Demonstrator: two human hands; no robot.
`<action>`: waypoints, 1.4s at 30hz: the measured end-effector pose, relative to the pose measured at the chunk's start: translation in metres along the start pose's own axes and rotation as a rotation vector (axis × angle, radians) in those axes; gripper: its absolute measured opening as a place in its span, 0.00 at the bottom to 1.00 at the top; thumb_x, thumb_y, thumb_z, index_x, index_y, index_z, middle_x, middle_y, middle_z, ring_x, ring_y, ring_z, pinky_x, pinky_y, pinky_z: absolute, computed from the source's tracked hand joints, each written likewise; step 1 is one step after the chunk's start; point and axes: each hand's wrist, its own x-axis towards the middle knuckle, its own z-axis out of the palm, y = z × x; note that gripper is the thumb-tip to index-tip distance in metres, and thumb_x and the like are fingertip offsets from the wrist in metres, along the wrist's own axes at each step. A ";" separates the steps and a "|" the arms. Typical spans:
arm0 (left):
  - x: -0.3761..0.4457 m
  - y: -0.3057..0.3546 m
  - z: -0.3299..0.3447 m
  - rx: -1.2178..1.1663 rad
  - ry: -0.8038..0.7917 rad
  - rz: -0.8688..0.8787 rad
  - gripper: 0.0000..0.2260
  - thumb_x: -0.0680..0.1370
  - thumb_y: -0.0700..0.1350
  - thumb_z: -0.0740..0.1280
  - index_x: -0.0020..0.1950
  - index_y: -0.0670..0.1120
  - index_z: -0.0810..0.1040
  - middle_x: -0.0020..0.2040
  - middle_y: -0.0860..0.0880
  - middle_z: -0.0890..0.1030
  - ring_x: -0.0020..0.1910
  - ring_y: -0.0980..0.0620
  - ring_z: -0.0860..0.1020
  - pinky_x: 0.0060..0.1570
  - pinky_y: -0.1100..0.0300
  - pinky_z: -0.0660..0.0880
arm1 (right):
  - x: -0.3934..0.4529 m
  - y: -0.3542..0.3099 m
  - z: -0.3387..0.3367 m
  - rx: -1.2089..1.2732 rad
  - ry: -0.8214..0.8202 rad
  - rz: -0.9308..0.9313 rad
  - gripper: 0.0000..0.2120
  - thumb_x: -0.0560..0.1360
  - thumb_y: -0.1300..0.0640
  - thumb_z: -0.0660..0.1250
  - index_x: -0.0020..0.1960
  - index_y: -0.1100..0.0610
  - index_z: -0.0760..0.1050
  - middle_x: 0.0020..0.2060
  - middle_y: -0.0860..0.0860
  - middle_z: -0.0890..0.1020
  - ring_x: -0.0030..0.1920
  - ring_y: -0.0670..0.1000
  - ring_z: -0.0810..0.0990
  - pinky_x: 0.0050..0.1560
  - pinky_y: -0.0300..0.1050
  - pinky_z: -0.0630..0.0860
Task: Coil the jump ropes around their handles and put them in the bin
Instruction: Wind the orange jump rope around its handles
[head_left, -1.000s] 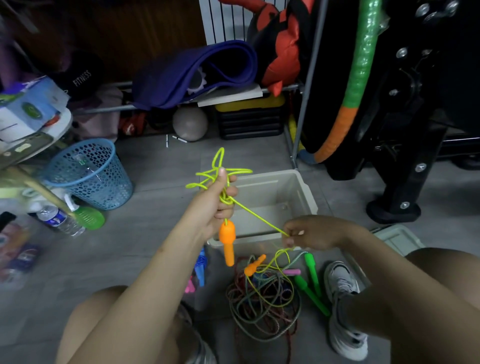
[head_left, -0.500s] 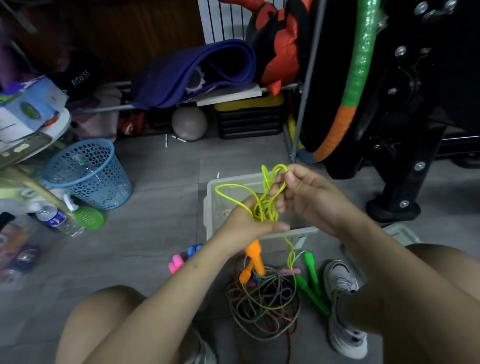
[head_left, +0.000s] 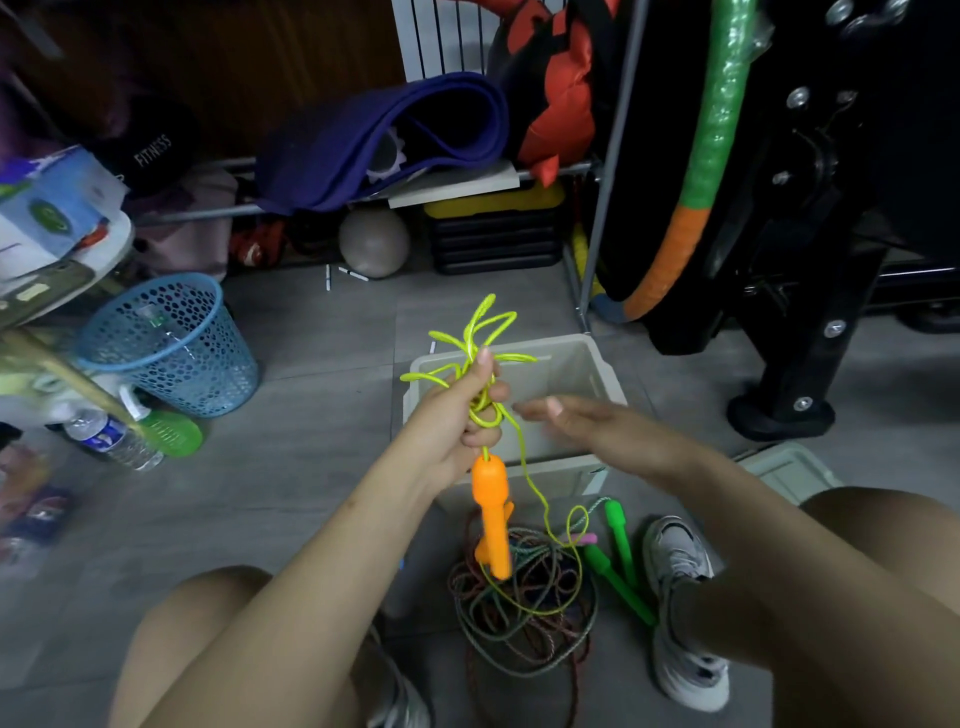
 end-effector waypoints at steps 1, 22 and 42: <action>0.000 0.002 0.000 -0.035 -0.016 -0.003 0.10 0.75 0.53 0.62 0.42 0.47 0.69 0.27 0.54 0.70 0.19 0.61 0.58 0.17 0.70 0.53 | 0.000 0.001 0.004 -0.019 -0.072 -0.006 0.17 0.81 0.47 0.52 0.61 0.49 0.75 0.57 0.43 0.78 0.57 0.37 0.75 0.54 0.31 0.68; -0.009 -0.014 0.002 0.782 -0.066 0.142 0.15 0.71 0.36 0.74 0.49 0.48 0.70 0.37 0.54 0.74 0.33 0.64 0.73 0.35 0.69 0.70 | 0.012 -0.016 -0.015 0.671 -0.047 -0.453 0.14 0.69 0.49 0.67 0.44 0.60 0.73 0.39 0.55 0.82 0.38 0.51 0.83 0.41 0.43 0.79; 0.003 0.009 -0.013 -0.005 0.111 0.099 0.09 0.81 0.46 0.59 0.42 0.46 0.70 0.33 0.52 0.75 0.19 0.61 0.62 0.16 0.70 0.58 | 0.002 0.000 -0.007 -0.226 -0.219 -0.049 0.14 0.81 0.54 0.57 0.44 0.58 0.77 0.42 0.56 0.82 0.43 0.48 0.78 0.47 0.32 0.72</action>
